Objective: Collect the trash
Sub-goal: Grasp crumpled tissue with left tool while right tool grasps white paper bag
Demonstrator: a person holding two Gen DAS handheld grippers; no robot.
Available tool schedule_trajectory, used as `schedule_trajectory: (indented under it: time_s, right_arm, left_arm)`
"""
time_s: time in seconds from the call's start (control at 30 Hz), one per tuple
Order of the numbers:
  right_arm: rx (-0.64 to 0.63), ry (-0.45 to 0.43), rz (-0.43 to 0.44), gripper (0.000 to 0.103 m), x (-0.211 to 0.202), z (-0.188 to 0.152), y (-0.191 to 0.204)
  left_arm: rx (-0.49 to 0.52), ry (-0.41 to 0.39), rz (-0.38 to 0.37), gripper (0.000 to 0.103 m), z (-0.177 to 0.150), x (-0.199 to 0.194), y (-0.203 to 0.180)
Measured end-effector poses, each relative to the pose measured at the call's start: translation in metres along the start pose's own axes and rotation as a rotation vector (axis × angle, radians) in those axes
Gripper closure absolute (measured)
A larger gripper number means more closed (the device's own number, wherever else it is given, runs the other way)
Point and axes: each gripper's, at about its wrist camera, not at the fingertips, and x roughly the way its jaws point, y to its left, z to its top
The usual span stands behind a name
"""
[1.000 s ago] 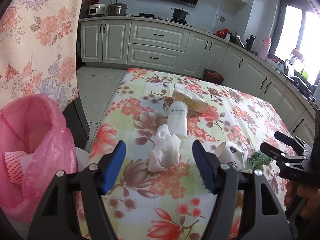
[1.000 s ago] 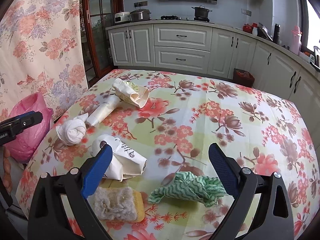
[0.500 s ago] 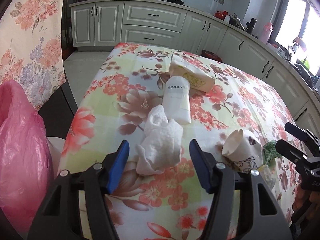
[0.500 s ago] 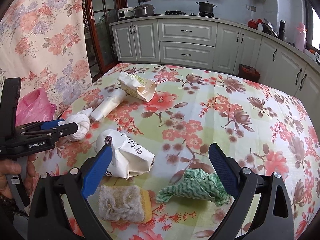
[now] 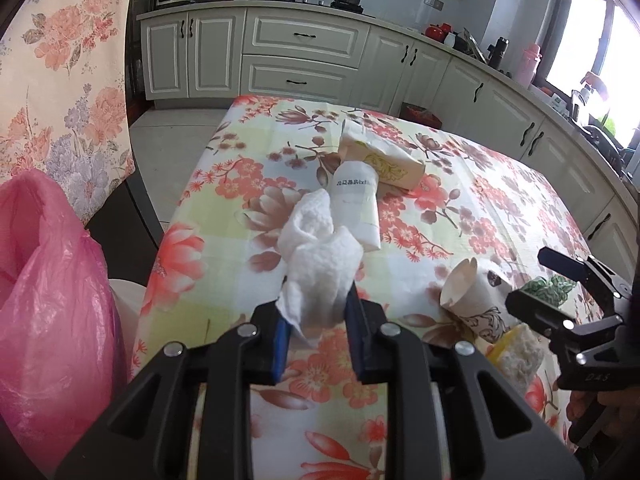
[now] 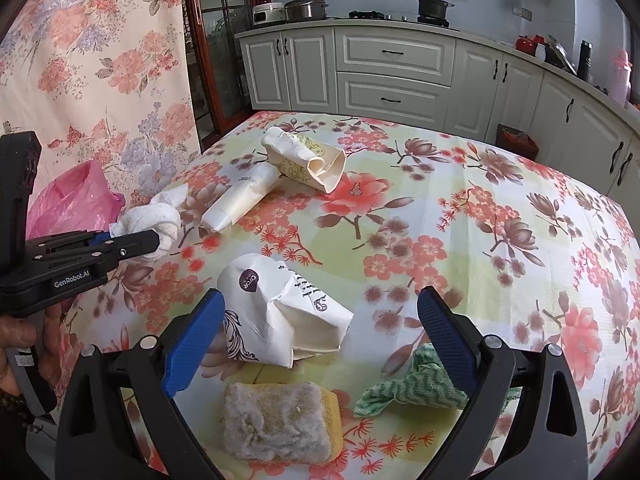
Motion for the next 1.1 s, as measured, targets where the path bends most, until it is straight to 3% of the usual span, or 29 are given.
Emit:
schedule_trajectory:
  time_s: [0.33,0.53,1.1]
  right_arm:
    - [-0.055,0.071,0.017,0.012,0.028,0.000,0.014]
    - [-0.062,0.103,0.028,0.027,0.035,-0.002,0.016]
    - [-0.043,-0.007,0.019,0.028,0.000,0.018,0.021]
  left_arm:
    - [-0.005,-0.038,0.006,0.079,0.002,-0.021,0.003]
    - [-0.008,-0.047,0.006,0.079,0.002,-0.026,0.004]
    - [-0.010,-0.120,0.020,0.079,0.008,-0.066,0.010]
